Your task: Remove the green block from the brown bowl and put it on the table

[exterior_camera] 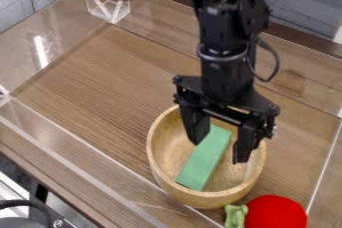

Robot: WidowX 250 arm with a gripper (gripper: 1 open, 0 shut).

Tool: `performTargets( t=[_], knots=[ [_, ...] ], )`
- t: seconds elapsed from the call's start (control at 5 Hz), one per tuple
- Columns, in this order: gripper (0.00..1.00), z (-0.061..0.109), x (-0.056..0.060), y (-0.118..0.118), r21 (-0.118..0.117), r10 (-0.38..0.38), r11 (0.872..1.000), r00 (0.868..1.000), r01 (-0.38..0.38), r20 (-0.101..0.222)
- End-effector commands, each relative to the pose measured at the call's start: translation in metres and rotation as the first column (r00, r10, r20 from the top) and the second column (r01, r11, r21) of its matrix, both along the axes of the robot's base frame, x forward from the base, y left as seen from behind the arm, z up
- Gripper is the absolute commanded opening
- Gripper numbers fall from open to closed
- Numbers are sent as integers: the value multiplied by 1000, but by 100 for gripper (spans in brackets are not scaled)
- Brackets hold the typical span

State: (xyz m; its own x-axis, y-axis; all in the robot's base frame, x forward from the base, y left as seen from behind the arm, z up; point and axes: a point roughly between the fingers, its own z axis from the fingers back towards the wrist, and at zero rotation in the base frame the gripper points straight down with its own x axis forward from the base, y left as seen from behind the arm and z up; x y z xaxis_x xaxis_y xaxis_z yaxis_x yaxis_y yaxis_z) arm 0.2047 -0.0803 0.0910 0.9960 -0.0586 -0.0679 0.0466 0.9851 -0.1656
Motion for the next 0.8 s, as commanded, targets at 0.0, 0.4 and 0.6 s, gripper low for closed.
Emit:
performTargets(
  t=[0.0,0.4,0.6],
  knots=[
    [100,3,8,15,-17,-35,999,998,36,53],
    [100,-4,13,24,-28,-25,999,998,27,61],
    [100,-3,16,19,-30,-19,999,998,21,61]
  ],
)
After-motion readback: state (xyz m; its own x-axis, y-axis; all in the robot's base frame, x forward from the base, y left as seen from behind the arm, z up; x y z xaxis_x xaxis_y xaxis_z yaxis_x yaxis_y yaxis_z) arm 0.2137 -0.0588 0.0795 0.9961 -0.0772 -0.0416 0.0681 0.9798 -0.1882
